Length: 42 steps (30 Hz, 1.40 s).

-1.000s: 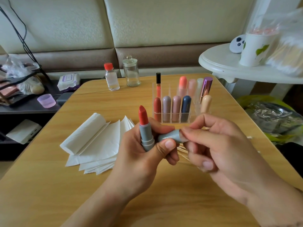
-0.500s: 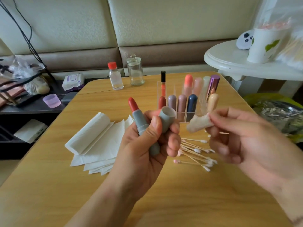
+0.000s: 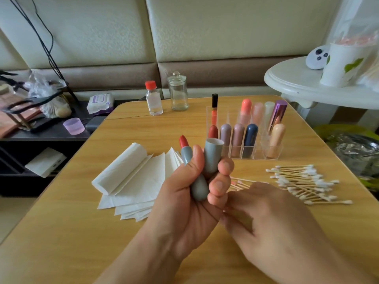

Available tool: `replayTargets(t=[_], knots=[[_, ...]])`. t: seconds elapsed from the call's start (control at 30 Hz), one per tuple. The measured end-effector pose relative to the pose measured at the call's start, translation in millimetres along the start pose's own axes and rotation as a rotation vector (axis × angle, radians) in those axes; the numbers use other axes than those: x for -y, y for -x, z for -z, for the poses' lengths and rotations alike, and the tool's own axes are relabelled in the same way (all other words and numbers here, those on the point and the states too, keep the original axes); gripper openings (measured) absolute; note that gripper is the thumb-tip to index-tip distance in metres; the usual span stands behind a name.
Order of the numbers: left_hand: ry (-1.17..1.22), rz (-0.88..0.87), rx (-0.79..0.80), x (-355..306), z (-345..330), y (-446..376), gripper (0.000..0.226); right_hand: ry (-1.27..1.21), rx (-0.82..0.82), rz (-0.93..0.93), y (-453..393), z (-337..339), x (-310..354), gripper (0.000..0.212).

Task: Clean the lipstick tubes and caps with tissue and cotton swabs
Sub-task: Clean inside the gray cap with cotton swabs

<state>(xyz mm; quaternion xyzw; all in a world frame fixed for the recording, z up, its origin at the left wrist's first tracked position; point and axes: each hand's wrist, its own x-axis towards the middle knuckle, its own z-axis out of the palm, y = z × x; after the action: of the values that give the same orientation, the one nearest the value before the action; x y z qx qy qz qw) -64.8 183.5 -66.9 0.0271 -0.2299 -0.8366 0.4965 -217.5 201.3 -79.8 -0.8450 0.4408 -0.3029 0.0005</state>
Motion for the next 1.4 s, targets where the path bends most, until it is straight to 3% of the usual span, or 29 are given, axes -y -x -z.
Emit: replayTargets(t=[0.1, 0.17, 0.23, 0.3, 0.53, 0.83, 0.97, 1.07, 1.13, 1.2, 1.3, 1.4], knots=[[0.031, 0.030, -0.032, -0.3, 1.2, 0.4, 0.027, -0.169, -0.174, -0.067, -4.1, 12.9, -0.7, 0.013], [0.011, 0.041, -0.041, 1.9, 1.7, -0.1, 0.027, -0.550, -0.279, -0.189, -7.8, 22.9, -0.2, 0.012], [-0.006, 0.075, -0.030, 5.9, 1.8, -0.3, 0.030, -0.845, -0.270, -0.250, -10.9, 27.2, 0.5, 0.024], [-0.031, 0.128, -0.004, 10.7, 1.1, 0.1, 0.035, -0.957, -0.197, -0.256, -11.9, 25.2, 2.8, 0.029], [-0.130, 0.225, 0.080, 19.2, -2.0, 2.7, 0.042, -1.002, -0.188, -0.366, -14.8, 24.4, 7.6, 0.031], [-0.164, 0.195, 0.068, 20.6, -2.6, 3.2, 0.038, -1.080, -0.174, -0.394, -13.1, 27.1, 8.6, 0.035], [-0.161, 0.177, 0.057, 19.3, -2.3, 2.9, 0.036, -1.159, -0.149, -0.413, -13.6, 24.6, 4.5, 0.024], [-0.149, 0.124, 0.012, 17.9, 0.9, 1.8, 0.031, -1.047, -0.085, -0.371, -15.3, 28.2, -5.2, 0.040], [-0.104, 0.052, -0.039, 13.4, 1.6, 1.1, 0.028, -1.024, -0.138, -0.382, -17.2, 34.4, -14.7, 0.054], [-0.063, -0.037, -0.127, 8.0, -0.6, 0.2, 0.025, -0.978, -0.212, -0.459, -18.4, 41.1, -27.4, 0.039], [-0.056, -0.149, -0.304, 2.2, -7.7, 0.0, 0.028, -0.534, -0.119, -0.486, -18.3, 43.9, -53.5, 0.007], [-0.053, -0.177, -0.398, 0.7, -14.9, -1.8, 0.031, -0.177, 0.071, -0.502, -14.2, 42.3, -66.5, 0.014]])
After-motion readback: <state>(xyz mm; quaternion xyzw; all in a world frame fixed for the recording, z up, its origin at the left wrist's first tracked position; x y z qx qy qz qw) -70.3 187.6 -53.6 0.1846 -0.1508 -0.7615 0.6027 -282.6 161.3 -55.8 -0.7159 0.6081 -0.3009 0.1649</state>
